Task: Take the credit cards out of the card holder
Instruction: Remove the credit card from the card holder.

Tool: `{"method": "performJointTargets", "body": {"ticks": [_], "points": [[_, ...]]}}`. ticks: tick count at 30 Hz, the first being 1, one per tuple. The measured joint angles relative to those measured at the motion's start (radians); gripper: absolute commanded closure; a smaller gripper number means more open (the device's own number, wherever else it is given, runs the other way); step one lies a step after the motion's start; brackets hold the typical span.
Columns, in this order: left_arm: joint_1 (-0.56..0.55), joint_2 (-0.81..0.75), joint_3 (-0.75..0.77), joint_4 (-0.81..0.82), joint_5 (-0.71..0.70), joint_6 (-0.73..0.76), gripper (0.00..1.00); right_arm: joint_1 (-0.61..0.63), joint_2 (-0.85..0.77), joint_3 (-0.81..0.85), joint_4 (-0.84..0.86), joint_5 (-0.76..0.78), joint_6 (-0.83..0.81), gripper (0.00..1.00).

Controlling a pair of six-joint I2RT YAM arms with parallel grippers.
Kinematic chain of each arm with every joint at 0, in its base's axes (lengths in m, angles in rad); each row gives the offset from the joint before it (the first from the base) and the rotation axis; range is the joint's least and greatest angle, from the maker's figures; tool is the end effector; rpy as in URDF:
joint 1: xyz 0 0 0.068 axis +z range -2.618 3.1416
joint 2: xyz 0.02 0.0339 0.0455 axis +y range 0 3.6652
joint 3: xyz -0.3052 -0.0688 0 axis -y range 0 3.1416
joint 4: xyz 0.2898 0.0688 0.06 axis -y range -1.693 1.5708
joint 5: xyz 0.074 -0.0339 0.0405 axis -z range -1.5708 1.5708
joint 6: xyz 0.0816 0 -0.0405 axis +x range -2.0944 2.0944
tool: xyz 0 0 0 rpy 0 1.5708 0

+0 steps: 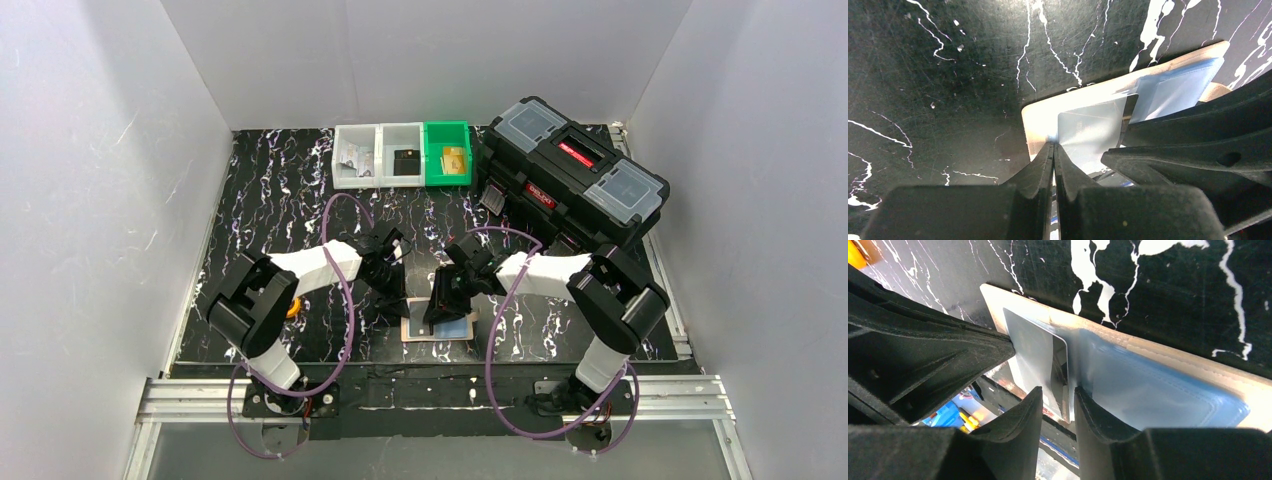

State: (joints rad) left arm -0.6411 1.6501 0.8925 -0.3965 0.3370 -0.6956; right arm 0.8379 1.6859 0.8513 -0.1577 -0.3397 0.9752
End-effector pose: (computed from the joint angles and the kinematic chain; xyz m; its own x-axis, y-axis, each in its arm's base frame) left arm 0.2700 -0.2352 0.1241 -0.9930 -0.0136 -0.1169 0.0460 0.8697 -0.4915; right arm 0.2318 0.2981 0.1158 -0.9953 0.0610 -0.0758 0.0022 0.7931 0.6091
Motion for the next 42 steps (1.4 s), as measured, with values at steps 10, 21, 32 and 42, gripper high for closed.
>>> {"method": "performJointTargets", "body": {"ticks": [10,21,32,42], "points": [[-0.007,0.016,0.009,-0.006,-0.003,-0.035,1.00,-0.025,0.004,-0.066,0.113,-0.061,0.032,0.71],[-0.018,0.029,0.027,-0.035,-0.034,-0.093,1.00,-0.085,-0.043,-0.249,0.387,-0.155,0.119,0.69],[-0.018,0.035,0.031,-0.040,-0.034,-0.110,1.00,-0.097,-0.043,-0.316,0.560,-0.207,0.194,0.80],[-0.018,0.038,0.032,-0.042,-0.034,-0.113,1.00,-0.106,-0.042,-0.327,0.581,-0.218,0.204,0.99]]}}
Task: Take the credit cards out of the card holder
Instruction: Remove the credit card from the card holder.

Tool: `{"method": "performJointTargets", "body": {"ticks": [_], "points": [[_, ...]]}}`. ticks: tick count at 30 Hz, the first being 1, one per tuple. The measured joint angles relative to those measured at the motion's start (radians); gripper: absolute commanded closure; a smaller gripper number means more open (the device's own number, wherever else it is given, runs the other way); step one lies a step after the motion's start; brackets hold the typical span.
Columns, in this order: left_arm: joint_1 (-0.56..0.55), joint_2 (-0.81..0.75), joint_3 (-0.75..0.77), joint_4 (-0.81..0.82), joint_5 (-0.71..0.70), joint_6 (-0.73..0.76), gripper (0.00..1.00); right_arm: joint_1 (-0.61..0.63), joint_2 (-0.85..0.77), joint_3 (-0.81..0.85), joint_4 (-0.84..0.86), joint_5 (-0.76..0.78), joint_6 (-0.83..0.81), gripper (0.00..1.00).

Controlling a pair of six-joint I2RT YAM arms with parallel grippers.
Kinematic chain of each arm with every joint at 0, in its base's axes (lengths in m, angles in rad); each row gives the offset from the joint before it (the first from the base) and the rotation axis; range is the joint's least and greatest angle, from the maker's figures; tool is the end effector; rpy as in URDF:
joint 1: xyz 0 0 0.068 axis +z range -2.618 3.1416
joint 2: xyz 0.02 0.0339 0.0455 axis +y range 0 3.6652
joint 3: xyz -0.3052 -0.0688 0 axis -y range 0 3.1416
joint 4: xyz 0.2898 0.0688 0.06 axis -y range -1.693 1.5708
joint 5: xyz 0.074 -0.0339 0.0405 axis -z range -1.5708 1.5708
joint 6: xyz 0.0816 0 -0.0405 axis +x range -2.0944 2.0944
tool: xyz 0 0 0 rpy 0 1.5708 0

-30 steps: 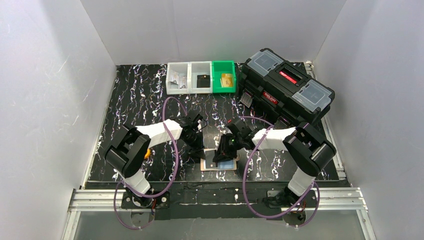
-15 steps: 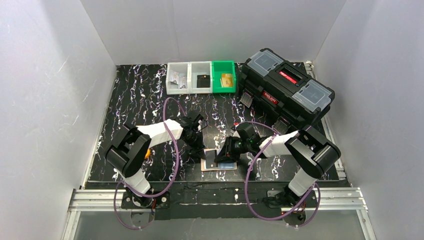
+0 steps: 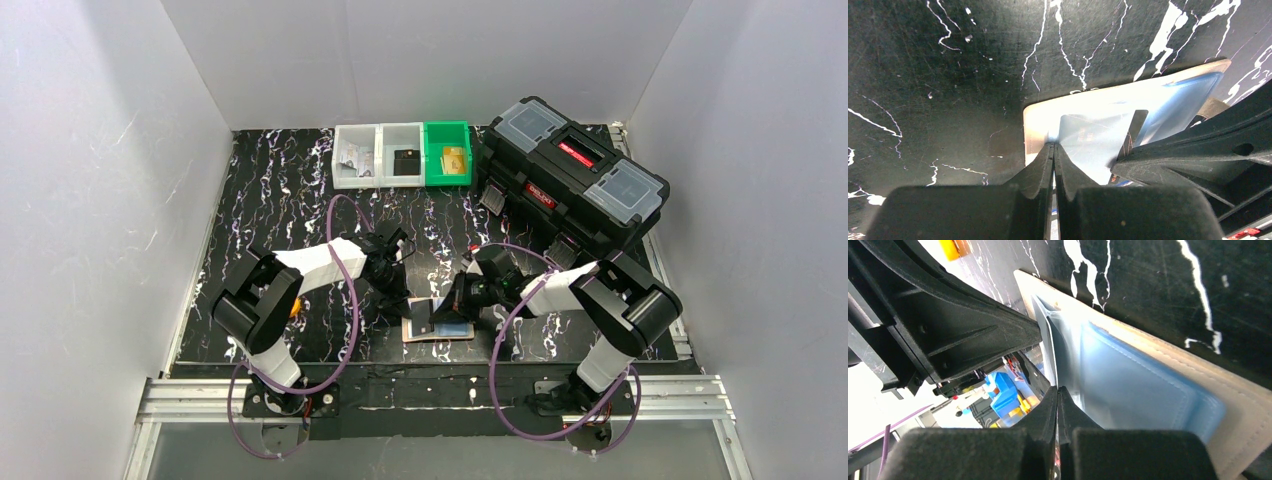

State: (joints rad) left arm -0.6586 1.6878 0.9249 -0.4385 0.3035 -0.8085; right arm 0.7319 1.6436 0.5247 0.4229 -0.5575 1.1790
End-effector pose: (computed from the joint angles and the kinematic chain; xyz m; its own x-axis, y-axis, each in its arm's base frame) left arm 0.2709 -0.2405 0.1181 -0.9934 -0.1039 -0.0478 -0.0711 0.8884 -0.4536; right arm 0.2186 0.2544 0.0915 -0.9854 0.1690 0.0205 0.1089 0.5334 0.8388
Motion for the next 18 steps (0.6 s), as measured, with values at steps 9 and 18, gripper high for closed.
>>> {"method": "performJointTargets", "body": {"ticks": [9,18], "points": [[0.008,0.000,-0.008,0.007,0.010,-0.003,1.00,-0.055,-0.063,-0.047,-0.041,0.008,-0.030,0.99],[0.015,0.000,-0.008,0.010,0.023,0.004,1.00,-0.085,-0.179,-0.049,-0.178,0.041,-0.102,0.99]]}}
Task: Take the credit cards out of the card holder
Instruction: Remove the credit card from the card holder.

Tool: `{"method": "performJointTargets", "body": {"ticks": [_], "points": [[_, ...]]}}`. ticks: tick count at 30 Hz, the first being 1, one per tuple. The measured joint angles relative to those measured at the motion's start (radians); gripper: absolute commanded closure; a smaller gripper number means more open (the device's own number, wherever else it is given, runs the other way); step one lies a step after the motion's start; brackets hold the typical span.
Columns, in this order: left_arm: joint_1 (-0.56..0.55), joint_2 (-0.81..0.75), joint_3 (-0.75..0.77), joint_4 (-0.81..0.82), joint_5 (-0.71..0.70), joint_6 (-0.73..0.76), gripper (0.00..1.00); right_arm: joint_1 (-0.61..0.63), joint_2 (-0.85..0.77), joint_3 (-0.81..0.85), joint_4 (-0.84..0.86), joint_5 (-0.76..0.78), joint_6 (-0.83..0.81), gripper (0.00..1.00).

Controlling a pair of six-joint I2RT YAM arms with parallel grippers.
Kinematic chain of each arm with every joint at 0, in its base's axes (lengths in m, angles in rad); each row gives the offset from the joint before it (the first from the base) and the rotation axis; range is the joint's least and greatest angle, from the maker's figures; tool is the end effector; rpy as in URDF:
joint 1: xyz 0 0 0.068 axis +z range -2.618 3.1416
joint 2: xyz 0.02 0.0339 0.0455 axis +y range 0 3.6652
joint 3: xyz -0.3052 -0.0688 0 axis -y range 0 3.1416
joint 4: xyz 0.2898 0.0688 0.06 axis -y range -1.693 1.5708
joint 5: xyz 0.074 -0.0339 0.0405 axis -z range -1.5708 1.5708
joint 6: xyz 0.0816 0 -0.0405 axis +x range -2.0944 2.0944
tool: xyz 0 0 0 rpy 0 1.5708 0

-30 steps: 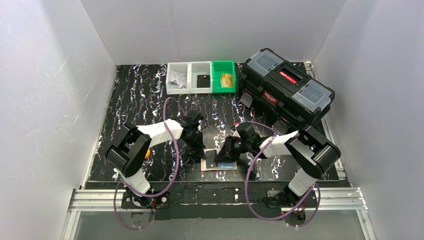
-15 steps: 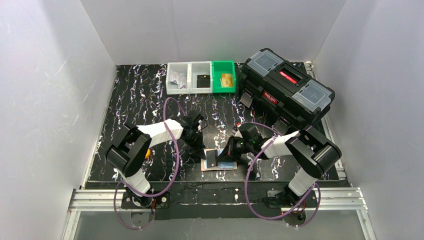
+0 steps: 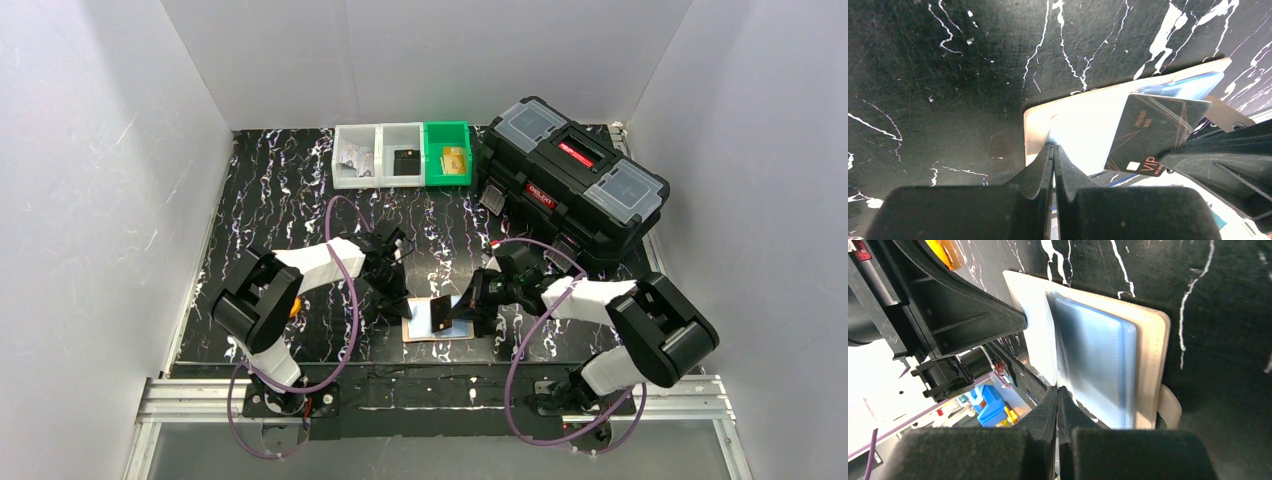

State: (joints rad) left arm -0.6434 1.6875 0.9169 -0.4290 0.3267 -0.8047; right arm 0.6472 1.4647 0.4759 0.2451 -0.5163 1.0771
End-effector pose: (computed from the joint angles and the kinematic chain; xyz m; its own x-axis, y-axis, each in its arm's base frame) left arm 0.2724 -0.2370 0.1168 -0.9935 -0.1081 -0.0360 -0.0788 0.8798 -0.4687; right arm 0.2181 0.2153 0.1097 -0.9729 0.2246 -0.0545 0.0898 0.5844 0.8065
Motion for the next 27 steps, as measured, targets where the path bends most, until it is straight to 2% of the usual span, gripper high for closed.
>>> {"method": "performJointTargets", "body": {"ticks": [4,5,10,13,16,22,27], "points": [[-0.002,0.001,0.012,-0.015,-0.003,0.010,1.00,-0.013,-0.049,0.010,-0.072,0.020,-0.031,0.99],[-0.003,0.001,0.015,-0.021,-0.005,0.013,0.97,-0.014,-0.059,0.017,-0.089,0.021,-0.037,0.99],[-0.010,-0.003,0.086,-0.098,-0.034,0.047,0.63,-0.024,-0.103,0.063,-0.151,0.019,-0.061,0.99],[-0.007,-0.032,0.166,-0.141,-0.040,0.064,0.52,-0.039,-0.133,0.093,-0.178,0.004,-0.068,0.99],[0.007,-0.088,0.211,-0.144,-0.013,0.072,0.48,-0.061,-0.159,0.108,-0.188,-0.022,-0.068,0.99],[0.094,-0.205,0.199,-0.072,0.150,0.028,0.46,-0.117,-0.205,0.114,-0.161,-0.117,-0.028,0.99],[0.130,-0.224,0.174,0.012,0.256,-0.026,0.45,-0.142,-0.216,0.117,-0.084,-0.194,0.043,0.99]]}}
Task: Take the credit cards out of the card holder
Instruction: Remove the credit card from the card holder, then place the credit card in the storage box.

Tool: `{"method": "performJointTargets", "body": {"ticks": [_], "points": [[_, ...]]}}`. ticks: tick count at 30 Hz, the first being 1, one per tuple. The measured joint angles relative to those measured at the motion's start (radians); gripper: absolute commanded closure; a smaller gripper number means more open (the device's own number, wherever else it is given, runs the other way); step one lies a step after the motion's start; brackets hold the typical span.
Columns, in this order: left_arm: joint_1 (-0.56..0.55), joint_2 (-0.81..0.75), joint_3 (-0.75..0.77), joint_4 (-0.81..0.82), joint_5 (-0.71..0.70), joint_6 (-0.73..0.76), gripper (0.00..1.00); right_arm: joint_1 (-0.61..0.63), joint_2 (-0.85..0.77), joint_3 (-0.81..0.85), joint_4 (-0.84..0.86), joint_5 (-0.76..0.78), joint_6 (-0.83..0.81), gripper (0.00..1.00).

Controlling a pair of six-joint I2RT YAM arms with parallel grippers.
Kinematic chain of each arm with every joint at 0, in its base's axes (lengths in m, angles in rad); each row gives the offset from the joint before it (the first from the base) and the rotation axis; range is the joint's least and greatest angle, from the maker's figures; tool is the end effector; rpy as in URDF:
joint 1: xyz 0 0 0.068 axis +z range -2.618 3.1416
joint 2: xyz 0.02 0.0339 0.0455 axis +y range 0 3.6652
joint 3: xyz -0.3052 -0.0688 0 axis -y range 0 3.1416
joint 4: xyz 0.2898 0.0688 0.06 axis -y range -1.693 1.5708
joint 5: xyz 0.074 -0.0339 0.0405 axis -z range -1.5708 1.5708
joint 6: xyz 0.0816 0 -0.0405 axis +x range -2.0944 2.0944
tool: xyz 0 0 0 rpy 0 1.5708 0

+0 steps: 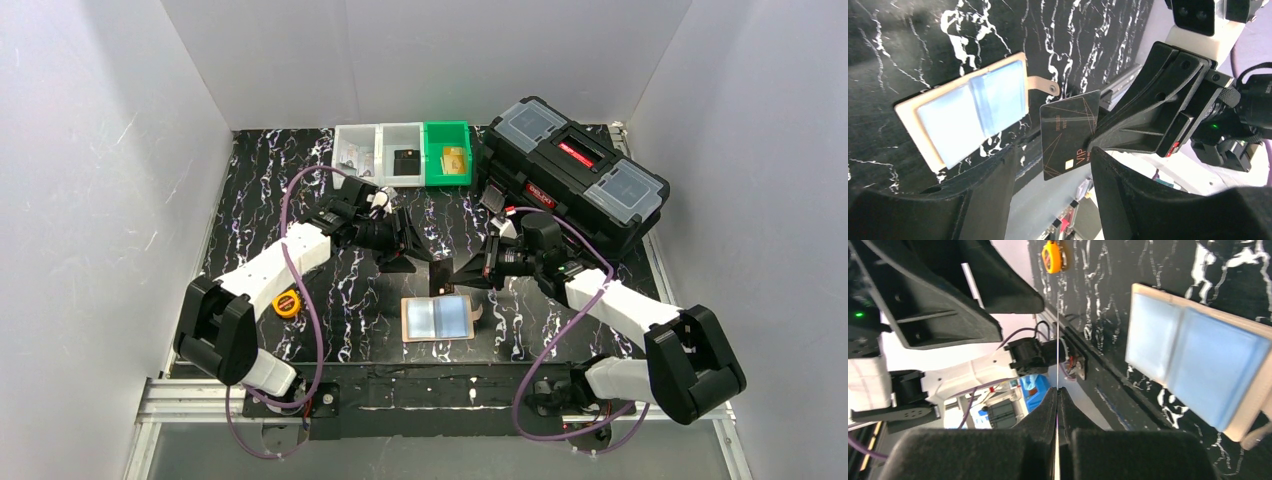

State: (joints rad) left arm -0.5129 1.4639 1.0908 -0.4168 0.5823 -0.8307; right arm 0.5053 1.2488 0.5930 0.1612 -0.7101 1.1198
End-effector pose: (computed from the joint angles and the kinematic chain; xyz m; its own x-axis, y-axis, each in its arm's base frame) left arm 0.3084 -0.2252 0.2662 -0.9690 -0.1620 -0.1863 0.0469 0.6200 -0.7832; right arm 0.2449 0.1963 0.2094 -0.9633 0.2471 -0.1051 -0.0050 0.3750 0.9270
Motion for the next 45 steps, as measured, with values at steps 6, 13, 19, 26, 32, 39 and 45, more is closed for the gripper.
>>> {"method": "performJointTargets", "body": {"ticks": [6,13,19,26,32,39,45], "points": [[0.011,0.000,-0.031,0.073,0.089,-0.050,0.45,-0.012,-0.005,0.000,0.096,-0.063,0.084,0.99],[0.014,0.000,-0.065,0.177,0.164,-0.115,0.51,-0.013,0.002,0.000,0.185,-0.103,0.156,0.99],[0.014,0.000,-0.101,0.260,0.206,-0.179,0.75,-0.013,0.020,0.000,0.237,-0.114,0.192,0.99],[0.020,-0.002,-0.108,0.343,0.243,-0.229,1.00,-0.015,0.037,0.000,0.229,-0.109,0.198,0.27],[0.023,-0.002,-0.089,0.274,0.185,-0.187,1.00,-0.014,0.008,0.074,0.008,-0.035,0.072,0.02],[0.114,0.097,0.193,0.150,0.063,-0.054,1.00,-0.014,-0.122,0.175,-0.305,0.144,-0.086,0.02],[0.200,0.296,0.450,0.157,-0.010,0.055,1.00,-0.014,-0.193,0.184,-0.491,0.254,-0.175,0.02]]}}
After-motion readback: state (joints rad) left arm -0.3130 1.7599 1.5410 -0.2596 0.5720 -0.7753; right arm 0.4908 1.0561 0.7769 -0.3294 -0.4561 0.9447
